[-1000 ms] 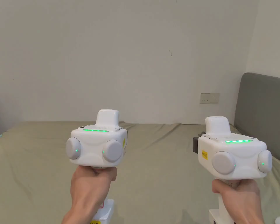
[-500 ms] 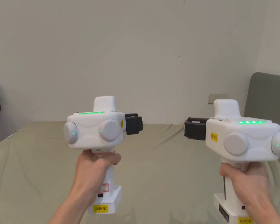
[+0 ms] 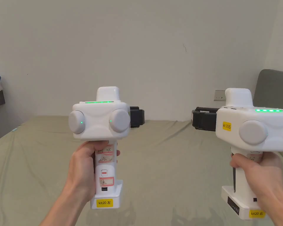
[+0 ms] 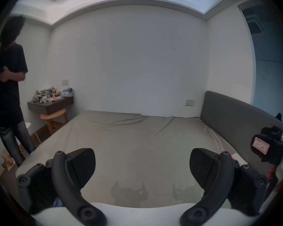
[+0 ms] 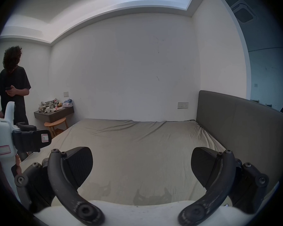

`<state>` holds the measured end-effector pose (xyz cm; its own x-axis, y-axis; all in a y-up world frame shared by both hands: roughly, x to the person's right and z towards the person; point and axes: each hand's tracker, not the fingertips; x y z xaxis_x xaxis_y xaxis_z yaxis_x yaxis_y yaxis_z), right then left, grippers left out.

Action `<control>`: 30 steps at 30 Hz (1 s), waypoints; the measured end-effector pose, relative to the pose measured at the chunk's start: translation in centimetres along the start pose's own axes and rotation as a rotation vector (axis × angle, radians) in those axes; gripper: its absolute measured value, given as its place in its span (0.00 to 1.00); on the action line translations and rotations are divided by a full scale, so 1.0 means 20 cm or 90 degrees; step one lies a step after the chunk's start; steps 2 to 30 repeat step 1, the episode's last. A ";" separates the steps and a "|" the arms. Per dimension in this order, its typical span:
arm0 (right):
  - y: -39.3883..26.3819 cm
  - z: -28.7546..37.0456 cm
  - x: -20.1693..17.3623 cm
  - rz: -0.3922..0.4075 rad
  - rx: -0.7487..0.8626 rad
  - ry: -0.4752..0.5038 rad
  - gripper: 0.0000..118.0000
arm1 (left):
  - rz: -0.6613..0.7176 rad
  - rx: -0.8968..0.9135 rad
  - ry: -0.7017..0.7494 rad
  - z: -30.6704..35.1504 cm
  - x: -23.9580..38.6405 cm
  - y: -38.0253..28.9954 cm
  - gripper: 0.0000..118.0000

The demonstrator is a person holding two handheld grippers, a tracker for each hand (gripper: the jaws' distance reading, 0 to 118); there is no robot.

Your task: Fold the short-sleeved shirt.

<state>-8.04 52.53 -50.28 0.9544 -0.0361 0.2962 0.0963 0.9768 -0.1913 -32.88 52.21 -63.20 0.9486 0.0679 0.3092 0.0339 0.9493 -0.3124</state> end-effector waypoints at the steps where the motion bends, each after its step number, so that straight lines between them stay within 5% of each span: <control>1: 0.00 0.01 -0.01 0.003 0.000 0.001 1.00 | 0.020 0.002 -0.013 0.00 -0.02 -0.01 0.97; 30: 0.00 0.01 -0.01 0.003 0.000 0.001 1.00 | 0.020 0.002 -0.013 0.00 -0.02 -0.01 0.97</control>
